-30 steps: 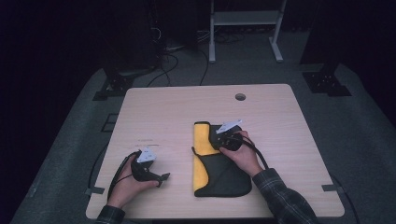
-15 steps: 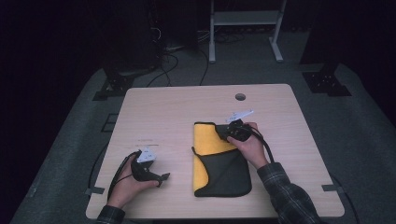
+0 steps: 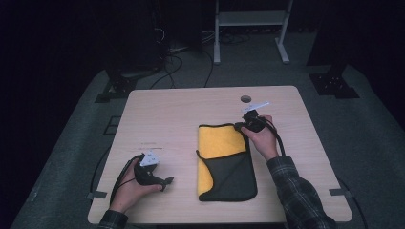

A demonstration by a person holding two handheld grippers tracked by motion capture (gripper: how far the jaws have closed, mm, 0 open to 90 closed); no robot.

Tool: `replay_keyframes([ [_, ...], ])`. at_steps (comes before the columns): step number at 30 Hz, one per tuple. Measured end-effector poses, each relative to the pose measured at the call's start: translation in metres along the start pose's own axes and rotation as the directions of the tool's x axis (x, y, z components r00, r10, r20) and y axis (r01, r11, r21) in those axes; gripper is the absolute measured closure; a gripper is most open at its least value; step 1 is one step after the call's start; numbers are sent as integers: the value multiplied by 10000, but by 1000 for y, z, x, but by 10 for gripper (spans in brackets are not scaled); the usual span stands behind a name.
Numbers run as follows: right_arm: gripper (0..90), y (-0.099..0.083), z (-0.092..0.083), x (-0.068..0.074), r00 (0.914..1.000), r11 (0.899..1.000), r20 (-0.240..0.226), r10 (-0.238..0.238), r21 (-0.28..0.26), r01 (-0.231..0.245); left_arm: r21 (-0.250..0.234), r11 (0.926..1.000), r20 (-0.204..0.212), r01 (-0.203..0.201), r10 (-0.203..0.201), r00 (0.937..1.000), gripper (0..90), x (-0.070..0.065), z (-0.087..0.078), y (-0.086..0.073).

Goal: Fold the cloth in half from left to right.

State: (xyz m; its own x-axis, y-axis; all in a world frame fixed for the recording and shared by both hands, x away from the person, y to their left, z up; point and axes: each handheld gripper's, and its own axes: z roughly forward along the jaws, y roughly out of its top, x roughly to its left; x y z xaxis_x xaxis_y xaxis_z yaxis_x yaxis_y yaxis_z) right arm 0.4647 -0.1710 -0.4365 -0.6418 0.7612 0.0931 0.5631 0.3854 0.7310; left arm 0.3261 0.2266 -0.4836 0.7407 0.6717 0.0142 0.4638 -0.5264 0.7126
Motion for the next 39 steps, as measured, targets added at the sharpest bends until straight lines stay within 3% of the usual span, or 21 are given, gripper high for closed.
replay_keyframes([
  [14, 848, -9, 20, -37, 9950, 9960, 869, 496, 698, -558, -2, 10000, -2, 2, -2, 10000, 0, 0, 0, 0],
  [17, 842, -11, 21, -40, 9919, 9945, 1204, 408, 914, -520, -1, 10000, -2, 1, -1, 10000, 0, 0, 0, 0],
  [20, 831, -12, 18, -43, 9910, 9947, 1236, 518, 814, -621, -3, 10000, -2, 4, -4, 10000, 0, 0, 0, 0],
  [30, 777, -5, -6, -25, 9977, 9984, 472, 489, 260, -502, 1, 10000, -3, 2, -2, 10000, 0, 0, 0, 0],
  [39, 677, -19, -22, 5, 9994, 9998, -280, 189, 64, -187, 1, 10000, -9, -3, 3, 10000, 0, 0, 0, 0],
])
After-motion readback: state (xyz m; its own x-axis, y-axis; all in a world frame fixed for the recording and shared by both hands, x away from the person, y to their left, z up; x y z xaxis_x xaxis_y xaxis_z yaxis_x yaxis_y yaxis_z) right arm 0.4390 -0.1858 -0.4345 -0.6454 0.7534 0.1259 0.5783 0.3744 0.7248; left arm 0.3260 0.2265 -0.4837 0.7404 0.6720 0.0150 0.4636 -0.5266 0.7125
